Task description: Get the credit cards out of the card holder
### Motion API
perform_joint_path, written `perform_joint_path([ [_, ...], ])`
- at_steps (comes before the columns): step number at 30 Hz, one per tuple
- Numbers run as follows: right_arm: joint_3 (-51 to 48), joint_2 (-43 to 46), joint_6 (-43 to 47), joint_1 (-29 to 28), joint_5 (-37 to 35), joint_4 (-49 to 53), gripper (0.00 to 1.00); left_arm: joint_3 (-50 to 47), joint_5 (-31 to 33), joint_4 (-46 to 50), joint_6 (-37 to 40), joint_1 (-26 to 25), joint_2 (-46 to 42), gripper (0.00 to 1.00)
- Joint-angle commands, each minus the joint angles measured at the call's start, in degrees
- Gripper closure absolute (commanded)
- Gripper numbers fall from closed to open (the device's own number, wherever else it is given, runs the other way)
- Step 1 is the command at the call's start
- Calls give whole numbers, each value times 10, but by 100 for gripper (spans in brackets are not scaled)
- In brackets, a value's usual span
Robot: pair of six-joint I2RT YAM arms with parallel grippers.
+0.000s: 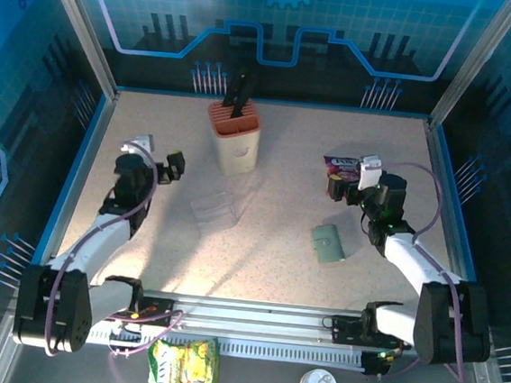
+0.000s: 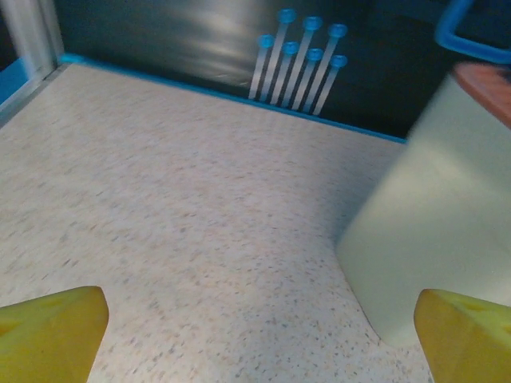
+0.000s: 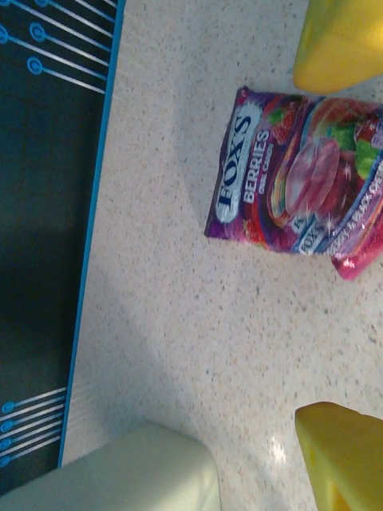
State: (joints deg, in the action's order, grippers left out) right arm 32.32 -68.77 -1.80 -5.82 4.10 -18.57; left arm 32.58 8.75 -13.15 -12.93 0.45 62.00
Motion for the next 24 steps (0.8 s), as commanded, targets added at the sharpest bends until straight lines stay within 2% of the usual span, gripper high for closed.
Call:
perform_joint_path([
  [1, 44, 19, -35, -30, -8, 149, 3, 67, 70, 242, -117, 3, -6, 1],
  [5, 96, 17, -69, -69, -10, 250, 9, 96, 24, 326, -159, 4, -9, 1],
  [7, 121, 10, -89, -91, -9, 288, 11, 102, -23, 348, -172, 3, -18, 1],
  [11, 175, -20, -133, -140, -5, 355, 18, 92, -157, 345, -201, 2, -16, 15],
  [12, 196, -31, -148, -152, -8, 373, 22, 92, -174, 352, -215, 0, -9, 18],
  [14, 228, -56, -169, -172, 7, 400, 32, 100, -186, 385, -234, -1, 6, 22],
  [16, 247, -80, -188, -199, 10, 405, 36, 109, -200, 411, -236, -2, 12, 23],
  [24, 322, -193, -223, -319, 11, 397, 46, 179, -213, 519, -188, 12, 16, 20],
])
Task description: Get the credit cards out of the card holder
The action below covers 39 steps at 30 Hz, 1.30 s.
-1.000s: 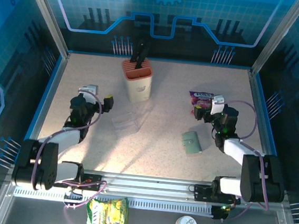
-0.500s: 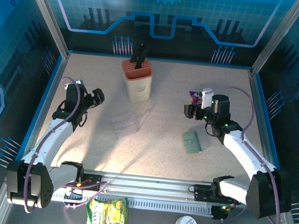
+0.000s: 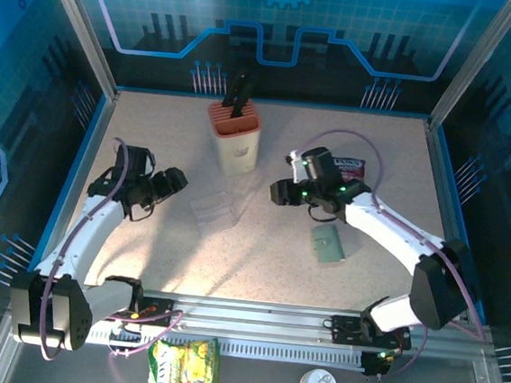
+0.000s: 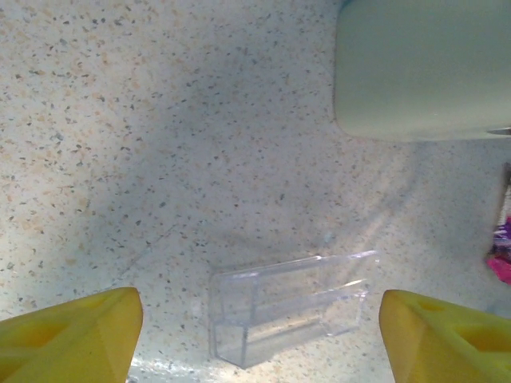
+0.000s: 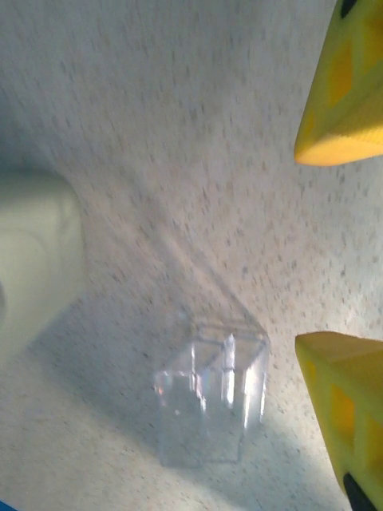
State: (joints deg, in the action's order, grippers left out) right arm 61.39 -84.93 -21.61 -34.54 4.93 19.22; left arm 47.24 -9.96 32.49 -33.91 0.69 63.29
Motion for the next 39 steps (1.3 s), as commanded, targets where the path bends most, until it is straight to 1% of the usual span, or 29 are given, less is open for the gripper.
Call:
perform_joint_path([
  [1, 42, -46, -27, -43, -4, 20, 47, 37, -32, 68, 27, 15, 4, 20],
  [6, 99, -117, -31, -102, -29, 24, 55, 58, -60, 91, 70, 61, 15, 19],
  [9, 133, -155, -31, -126, -42, 32, 59, 69, -77, 95, 96, 88, 25, 17],
  [12, 161, -193, -33, -142, -51, 39, 62, 73, -83, 87, 123, 110, 30, 16],
  [15, 191, -227, -36, -155, -70, 52, 65, 67, -83, 75, 133, 125, 37, 16],
  [18, 218, -256, -38, -164, -91, 70, 67, 45, -84, 53, 127, 130, 37, 16],
  [23, 237, -290, -48, -170, -93, 75, 69, 52, -75, 61, 139, 134, 43, 16],
  [28, 246, -312, -57, -174, -94, 73, 71, 40, -58, 66, 150, 141, 38, 16],
  [30, 251, -319, -60, -175, -94, 75, 72, 39, -73, 61, 149, 141, 39, 16],
  [34, 261, -333, -63, -177, -100, 79, 74, 40, -66, 61, 149, 141, 35, 16],
  [39, 271, -342, -70, -177, -110, 88, 80, 40, -67, 59, 149, 141, 37, 16],
])
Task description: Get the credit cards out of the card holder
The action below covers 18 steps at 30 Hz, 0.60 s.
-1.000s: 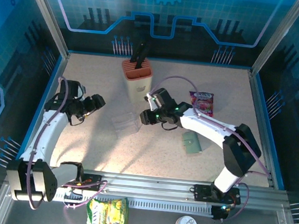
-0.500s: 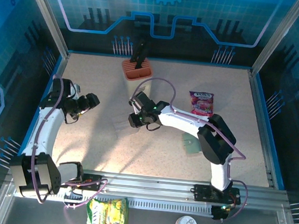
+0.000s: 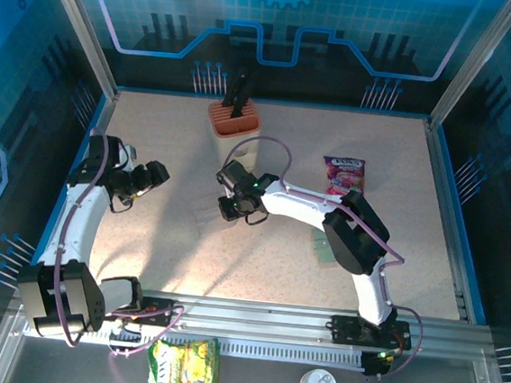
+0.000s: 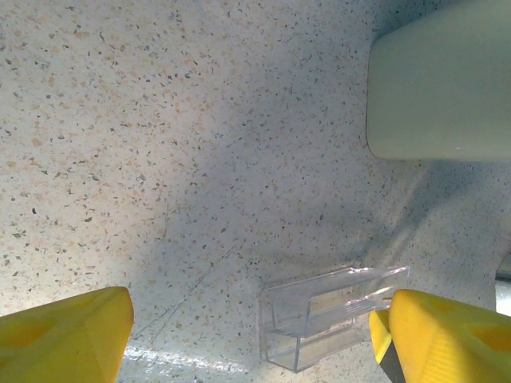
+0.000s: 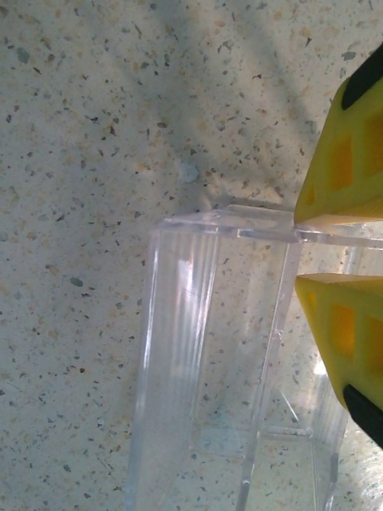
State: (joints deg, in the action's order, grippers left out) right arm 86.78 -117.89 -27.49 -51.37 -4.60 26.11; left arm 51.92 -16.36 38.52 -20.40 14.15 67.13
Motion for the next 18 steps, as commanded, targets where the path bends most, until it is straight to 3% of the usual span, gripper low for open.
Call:
perform_joint_path([
  [1, 18, -12, -13, -9, -17, 21, 81, -7, -3, -1, 13, 6, -2, 16],
  [12, 14, 21, -20, -4, -64, 57, 92, -6, 3, -1, 14, 7, -2, 16],
  [18, -24, 80, -22, 30, -85, 73, 95, -5, 3, -1, 15, 6, 2, 16],
])
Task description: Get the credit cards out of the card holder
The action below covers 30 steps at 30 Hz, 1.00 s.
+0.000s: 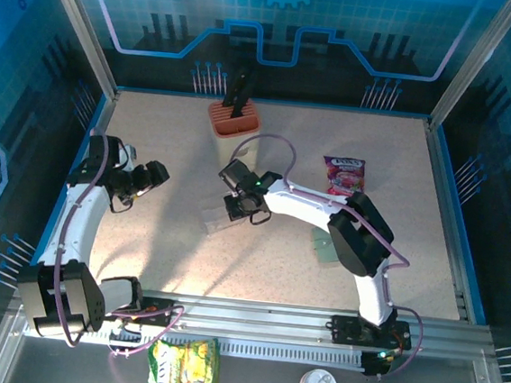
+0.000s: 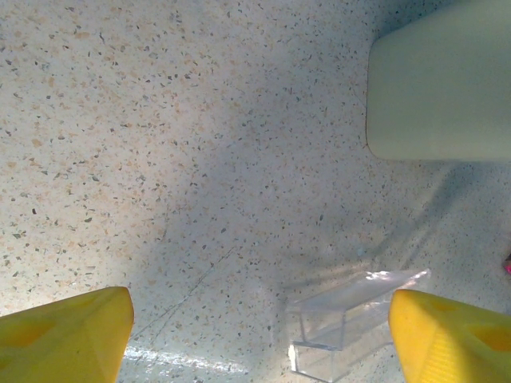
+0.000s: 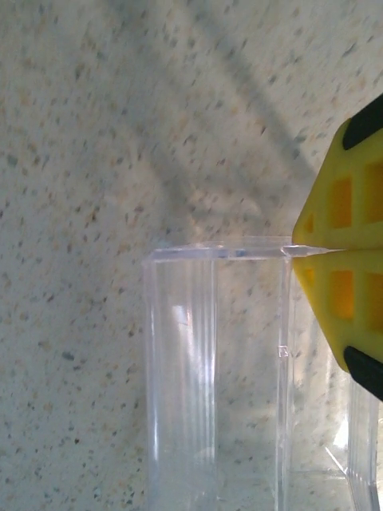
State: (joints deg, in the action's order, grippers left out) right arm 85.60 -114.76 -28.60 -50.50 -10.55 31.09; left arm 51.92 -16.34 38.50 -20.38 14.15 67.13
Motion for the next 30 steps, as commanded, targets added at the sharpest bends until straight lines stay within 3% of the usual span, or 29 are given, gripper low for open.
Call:
perform_joint_path([
  [1, -22, 59, -9, 31, -27, 25, 95, -5, 3, -2, 15, 7, 3, 16],
  [8, -81, 114, -3, 116, -33, 30, 96, -4, -1, -2, 15, 7, 8, 16],
  [16, -78, 96, 7, 197, -14, 25, 96, -7, 1, -4, 15, 6, 5, 16],
  [30, -77, 46, -3, 218, -10, 8, 95, -6, 9, -3, 15, 7, 9, 16],
])
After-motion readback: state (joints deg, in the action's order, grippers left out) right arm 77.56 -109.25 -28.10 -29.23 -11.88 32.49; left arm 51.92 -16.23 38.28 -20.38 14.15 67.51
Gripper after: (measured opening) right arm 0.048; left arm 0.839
